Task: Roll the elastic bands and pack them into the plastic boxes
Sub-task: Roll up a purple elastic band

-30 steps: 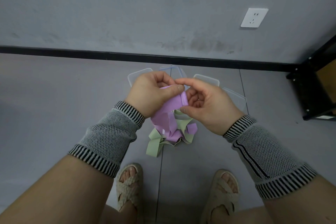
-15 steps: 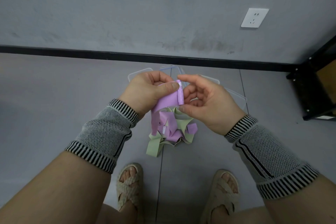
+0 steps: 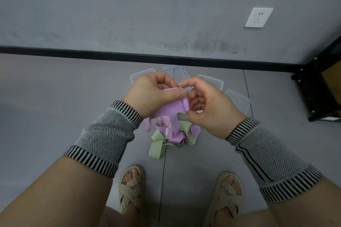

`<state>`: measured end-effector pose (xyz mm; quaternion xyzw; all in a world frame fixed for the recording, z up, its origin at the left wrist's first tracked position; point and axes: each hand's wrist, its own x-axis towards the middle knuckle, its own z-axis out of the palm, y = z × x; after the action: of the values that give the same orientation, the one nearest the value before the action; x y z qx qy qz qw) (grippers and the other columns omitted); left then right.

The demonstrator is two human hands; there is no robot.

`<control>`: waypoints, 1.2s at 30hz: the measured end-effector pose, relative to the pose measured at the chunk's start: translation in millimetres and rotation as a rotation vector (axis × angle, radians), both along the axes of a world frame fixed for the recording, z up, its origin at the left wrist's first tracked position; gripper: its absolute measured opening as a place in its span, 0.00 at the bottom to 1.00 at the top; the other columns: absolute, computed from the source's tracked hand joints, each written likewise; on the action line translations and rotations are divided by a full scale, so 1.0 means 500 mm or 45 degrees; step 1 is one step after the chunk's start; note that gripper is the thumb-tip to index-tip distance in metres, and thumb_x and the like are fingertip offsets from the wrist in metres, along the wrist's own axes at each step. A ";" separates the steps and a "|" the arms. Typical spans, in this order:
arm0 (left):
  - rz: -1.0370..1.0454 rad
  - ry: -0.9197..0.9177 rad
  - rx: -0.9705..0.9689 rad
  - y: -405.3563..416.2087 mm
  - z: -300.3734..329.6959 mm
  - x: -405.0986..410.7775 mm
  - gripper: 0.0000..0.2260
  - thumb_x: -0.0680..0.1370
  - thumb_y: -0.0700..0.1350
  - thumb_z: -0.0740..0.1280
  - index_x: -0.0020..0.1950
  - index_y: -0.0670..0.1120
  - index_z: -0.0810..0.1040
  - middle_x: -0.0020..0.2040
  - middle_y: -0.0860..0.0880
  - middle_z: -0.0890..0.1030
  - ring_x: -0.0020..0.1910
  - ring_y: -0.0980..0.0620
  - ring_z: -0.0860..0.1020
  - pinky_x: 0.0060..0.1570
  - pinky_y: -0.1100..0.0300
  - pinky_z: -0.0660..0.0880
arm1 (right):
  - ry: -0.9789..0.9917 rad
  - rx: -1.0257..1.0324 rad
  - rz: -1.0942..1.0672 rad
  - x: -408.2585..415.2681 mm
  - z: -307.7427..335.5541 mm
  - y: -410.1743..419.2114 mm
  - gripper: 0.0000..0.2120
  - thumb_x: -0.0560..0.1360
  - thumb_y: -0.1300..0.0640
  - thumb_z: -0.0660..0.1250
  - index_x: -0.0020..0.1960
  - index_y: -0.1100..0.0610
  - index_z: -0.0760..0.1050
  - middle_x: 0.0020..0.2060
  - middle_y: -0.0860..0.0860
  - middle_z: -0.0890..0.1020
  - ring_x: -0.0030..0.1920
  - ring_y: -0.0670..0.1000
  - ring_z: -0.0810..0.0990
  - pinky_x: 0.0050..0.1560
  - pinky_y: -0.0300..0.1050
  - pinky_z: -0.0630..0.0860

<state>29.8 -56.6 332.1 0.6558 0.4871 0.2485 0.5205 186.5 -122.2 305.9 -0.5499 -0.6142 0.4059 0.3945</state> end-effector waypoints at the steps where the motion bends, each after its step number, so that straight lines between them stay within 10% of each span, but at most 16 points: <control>1: 0.011 -0.002 0.008 0.001 -0.002 0.001 0.08 0.68 0.44 0.76 0.39 0.44 0.78 0.38 0.41 0.83 0.34 0.53 0.77 0.35 0.62 0.75 | -0.024 0.012 0.002 -0.001 0.000 0.000 0.30 0.66 0.71 0.70 0.52 0.38 0.71 0.36 0.46 0.75 0.35 0.45 0.76 0.41 0.37 0.76; 18: -0.044 -0.097 -0.052 -0.001 0.003 -0.004 0.03 0.74 0.36 0.69 0.48 0.40 0.79 0.35 0.48 0.80 0.25 0.64 0.75 0.25 0.74 0.67 | 0.212 -0.065 0.015 -0.003 0.011 0.001 0.31 0.67 0.72 0.73 0.58 0.42 0.72 0.41 0.56 0.81 0.41 0.56 0.81 0.48 0.50 0.80; 36: -0.079 -0.014 0.076 0.008 -0.011 -0.006 0.06 0.76 0.39 0.67 0.39 0.43 0.76 0.33 0.46 0.76 0.30 0.57 0.71 0.31 0.67 0.68 | 0.123 -0.007 -0.076 0.000 0.007 0.003 0.28 0.66 0.68 0.75 0.55 0.40 0.72 0.37 0.47 0.78 0.37 0.46 0.77 0.44 0.39 0.77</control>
<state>26.6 -52.6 326.8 0.6845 0.4559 0.2504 0.5109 186.5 -120.6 309.3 -0.5486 -0.5767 0.4217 0.4343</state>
